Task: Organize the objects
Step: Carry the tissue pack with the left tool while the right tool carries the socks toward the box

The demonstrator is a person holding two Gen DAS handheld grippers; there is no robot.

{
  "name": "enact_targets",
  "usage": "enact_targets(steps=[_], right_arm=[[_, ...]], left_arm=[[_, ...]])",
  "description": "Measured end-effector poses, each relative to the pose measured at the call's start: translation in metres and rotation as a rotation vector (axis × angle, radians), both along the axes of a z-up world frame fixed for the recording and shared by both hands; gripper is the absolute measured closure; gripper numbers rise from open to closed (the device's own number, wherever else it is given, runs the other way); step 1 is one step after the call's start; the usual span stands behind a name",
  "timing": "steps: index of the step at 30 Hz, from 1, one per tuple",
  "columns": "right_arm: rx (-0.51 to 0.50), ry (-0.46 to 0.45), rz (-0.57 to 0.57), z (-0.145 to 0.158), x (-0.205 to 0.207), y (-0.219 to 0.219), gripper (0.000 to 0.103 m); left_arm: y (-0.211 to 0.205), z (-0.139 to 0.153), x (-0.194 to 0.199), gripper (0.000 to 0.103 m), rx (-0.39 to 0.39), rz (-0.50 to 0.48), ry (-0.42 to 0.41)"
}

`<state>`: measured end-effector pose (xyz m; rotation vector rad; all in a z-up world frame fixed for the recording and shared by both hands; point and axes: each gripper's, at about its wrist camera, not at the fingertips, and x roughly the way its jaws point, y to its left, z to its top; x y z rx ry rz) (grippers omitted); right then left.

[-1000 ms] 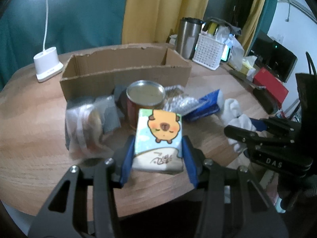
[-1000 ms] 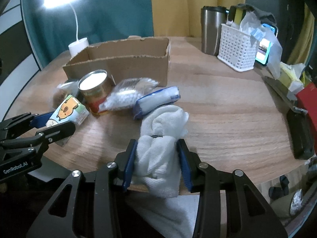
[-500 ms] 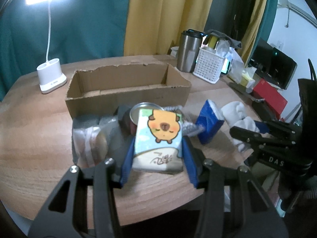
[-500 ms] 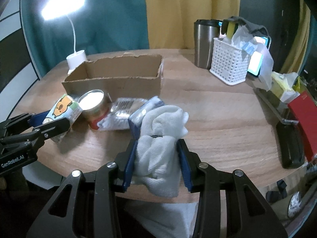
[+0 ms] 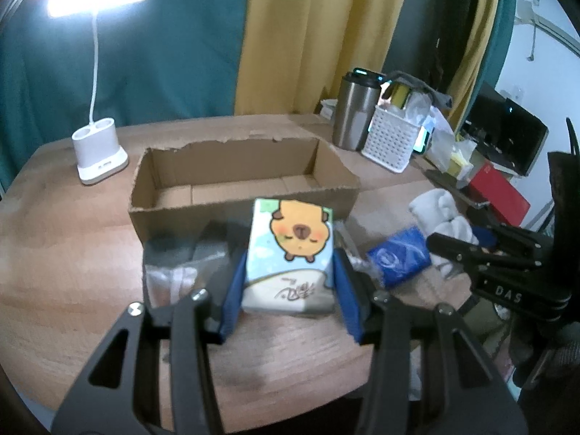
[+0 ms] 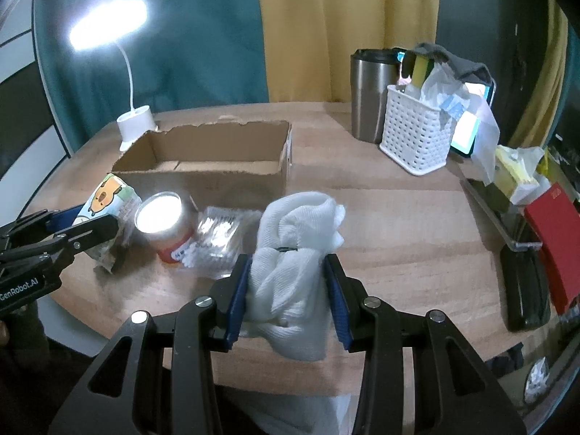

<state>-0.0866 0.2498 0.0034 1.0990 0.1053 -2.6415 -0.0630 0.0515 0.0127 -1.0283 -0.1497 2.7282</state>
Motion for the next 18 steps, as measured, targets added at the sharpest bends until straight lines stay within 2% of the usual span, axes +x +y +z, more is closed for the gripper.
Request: enact_targets(steps=[18], right_arm=[[-0.007,0.009,0.024,0.015,-0.041,-0.009,0.06]], left_arm=[[-0.006,0.011,-0.037,0.055,0.003,0.027,-0.004]])
